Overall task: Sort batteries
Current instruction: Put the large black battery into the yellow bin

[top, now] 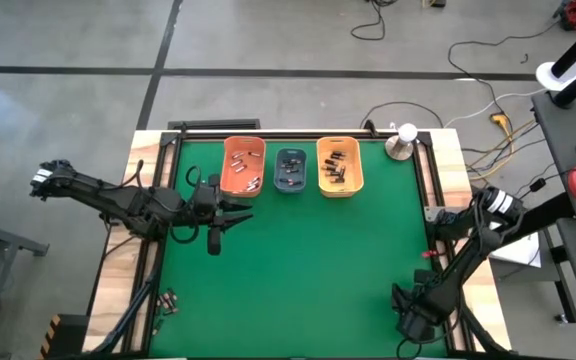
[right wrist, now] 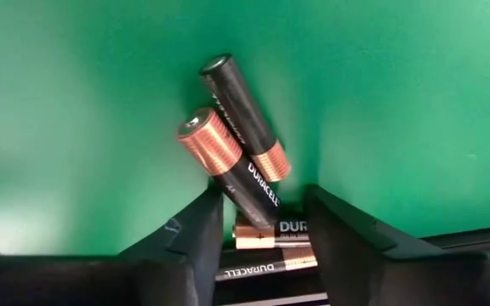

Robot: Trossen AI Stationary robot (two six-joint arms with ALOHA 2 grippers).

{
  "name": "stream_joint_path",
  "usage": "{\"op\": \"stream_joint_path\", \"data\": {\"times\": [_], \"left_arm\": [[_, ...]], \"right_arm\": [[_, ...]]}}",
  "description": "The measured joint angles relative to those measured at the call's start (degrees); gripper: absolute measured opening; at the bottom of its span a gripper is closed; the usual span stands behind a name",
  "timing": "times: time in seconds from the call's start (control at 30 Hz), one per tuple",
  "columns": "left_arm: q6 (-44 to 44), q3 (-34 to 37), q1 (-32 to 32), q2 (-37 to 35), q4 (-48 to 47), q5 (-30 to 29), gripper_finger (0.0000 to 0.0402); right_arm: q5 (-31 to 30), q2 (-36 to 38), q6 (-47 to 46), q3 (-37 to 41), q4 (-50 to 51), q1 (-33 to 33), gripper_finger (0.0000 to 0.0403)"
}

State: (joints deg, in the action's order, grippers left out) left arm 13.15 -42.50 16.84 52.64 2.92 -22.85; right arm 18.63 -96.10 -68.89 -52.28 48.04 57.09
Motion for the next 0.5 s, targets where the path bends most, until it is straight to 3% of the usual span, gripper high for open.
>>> {"op": "stream_joint_path", "data": {"times": [0.5], "left_arm": [[-0.46, 0.0, 0.0, 0.0, -0.51, -0.11, 0.008]], "right_arm": [[-0.88, 0.35, 1.28, -1.17, -0.4, 0.03, 0.0048]]}}
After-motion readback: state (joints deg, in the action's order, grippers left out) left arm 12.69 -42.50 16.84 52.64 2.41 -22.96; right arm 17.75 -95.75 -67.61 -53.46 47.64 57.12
